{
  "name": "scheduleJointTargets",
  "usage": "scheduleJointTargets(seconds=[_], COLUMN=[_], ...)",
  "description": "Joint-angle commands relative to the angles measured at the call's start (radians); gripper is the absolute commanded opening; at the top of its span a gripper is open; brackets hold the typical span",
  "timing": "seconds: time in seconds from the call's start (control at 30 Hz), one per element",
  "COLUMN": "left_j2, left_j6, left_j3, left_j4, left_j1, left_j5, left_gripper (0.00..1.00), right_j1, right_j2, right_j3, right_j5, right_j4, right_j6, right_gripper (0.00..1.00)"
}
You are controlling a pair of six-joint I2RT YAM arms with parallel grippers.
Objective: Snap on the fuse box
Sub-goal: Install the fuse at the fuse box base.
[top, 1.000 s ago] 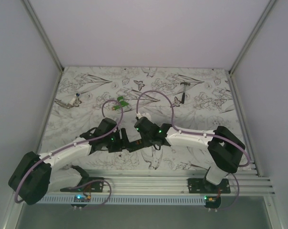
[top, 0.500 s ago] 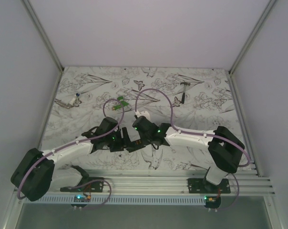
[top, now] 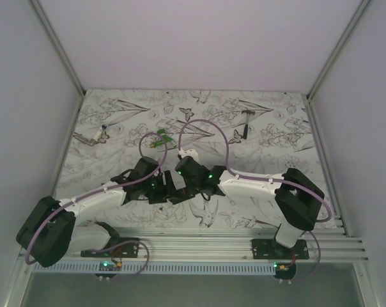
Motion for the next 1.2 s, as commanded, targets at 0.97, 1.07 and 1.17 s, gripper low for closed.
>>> scheduleJointTargets(seconds=[0.97, 1.07, 1.17], left_j2=[0.023, 0.023, 0.024], left_j6=[-0.042, -0.045, -0.048], left_j3=[0.014, 0.013, 0.013], left_j4=[0.02, 0.02, 0.021], left_j1=[0.008, 0.008, 0.008], left_j5=[0.016, 0.013, 0.013], left_gripper=[0.66, 0.66, 0.66], right_j1=[0.02, 0.02, 0.02], right_j2=[-0.02, -0.016, -0.006], right_j3=[0.001, 0.0, 0.001], right_j5=[0.075, 0.075, 0.075], right_j4=[0.048, 0.047, 0.045], right_j6=[0.018, 0.021, 0.022], right_gripper=[0.0, 0.0, 0.0])
